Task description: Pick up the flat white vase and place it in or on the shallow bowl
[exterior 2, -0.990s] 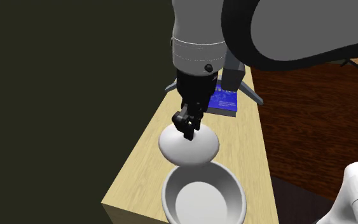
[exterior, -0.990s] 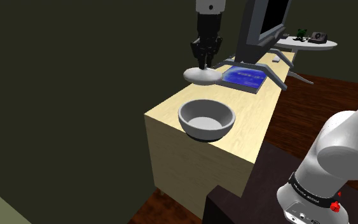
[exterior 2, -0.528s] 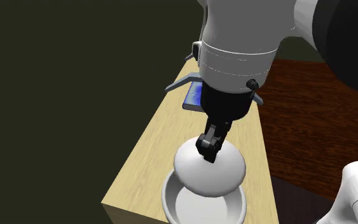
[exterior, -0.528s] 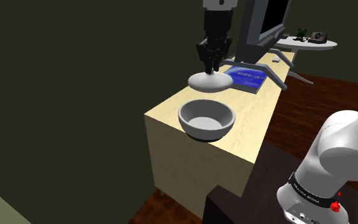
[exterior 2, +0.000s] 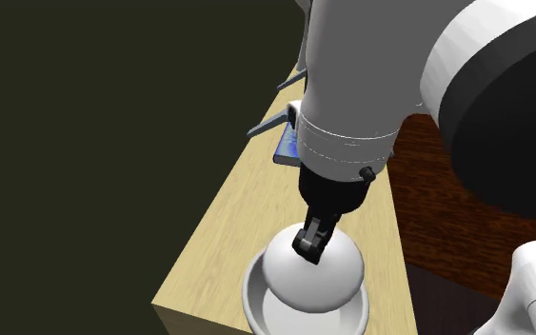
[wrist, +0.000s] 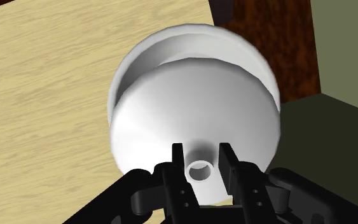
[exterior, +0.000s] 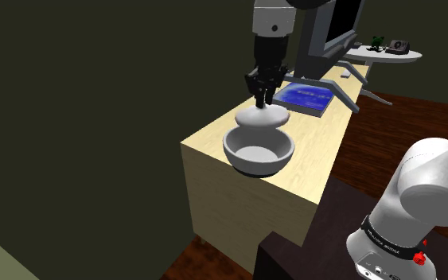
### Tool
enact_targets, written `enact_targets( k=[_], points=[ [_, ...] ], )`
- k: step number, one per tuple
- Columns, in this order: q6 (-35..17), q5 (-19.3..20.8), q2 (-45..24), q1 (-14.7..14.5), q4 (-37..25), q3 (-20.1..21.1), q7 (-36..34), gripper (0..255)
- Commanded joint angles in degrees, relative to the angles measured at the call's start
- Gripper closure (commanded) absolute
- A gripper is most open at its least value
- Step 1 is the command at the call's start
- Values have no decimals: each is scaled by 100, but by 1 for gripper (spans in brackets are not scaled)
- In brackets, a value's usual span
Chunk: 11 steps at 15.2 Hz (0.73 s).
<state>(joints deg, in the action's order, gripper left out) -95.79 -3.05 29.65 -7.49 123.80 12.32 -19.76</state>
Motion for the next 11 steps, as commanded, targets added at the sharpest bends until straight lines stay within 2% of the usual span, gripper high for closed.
enact_targets(
  k=[1,11],
  points=[
    [-140,-12,30,-9,165,12,-8,255],
    [-895,-51,64,-37,954,63,-26,255]
  ],
)
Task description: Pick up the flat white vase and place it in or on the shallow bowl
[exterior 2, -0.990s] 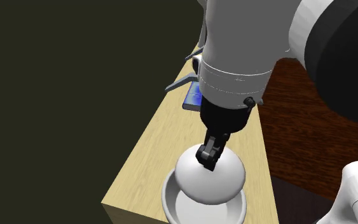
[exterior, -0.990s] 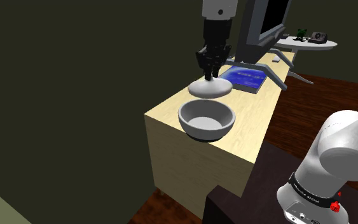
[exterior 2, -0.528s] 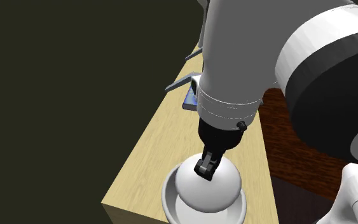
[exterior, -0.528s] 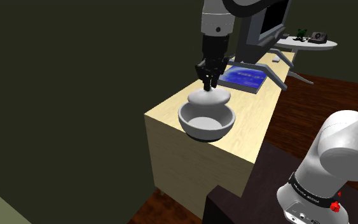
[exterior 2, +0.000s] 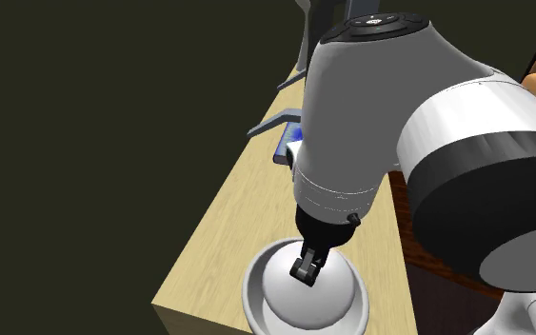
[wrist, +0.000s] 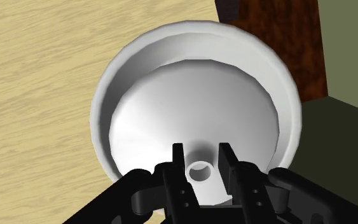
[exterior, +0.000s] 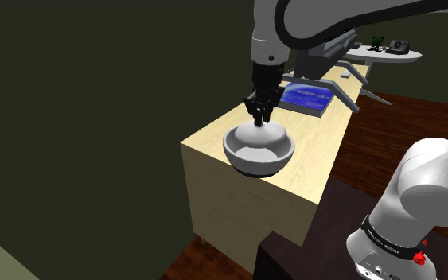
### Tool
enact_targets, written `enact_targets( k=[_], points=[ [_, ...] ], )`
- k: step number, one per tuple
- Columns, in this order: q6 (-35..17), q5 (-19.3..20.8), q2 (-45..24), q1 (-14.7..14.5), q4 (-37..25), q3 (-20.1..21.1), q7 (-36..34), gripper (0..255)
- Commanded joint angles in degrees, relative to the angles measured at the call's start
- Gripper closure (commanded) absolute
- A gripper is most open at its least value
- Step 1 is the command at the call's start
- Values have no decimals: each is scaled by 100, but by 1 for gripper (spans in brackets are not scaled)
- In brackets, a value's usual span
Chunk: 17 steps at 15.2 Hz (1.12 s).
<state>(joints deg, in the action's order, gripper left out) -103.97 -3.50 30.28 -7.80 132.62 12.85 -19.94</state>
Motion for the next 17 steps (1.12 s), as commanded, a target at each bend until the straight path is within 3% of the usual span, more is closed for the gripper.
enact_targets(
  k=[1,8,9,14,17],
  points=[
    [-76,-6,1,-5,72,10,-8,255],
    [-76,-6,1,-5,72,10,-8,255],
    [-76,-6,1,-5,71,11,-8,0],
    [-76,-6,1,-5,71,10,-8,0],
    [501,14,-1,6,-508,-15,-14,0]
  ],
)
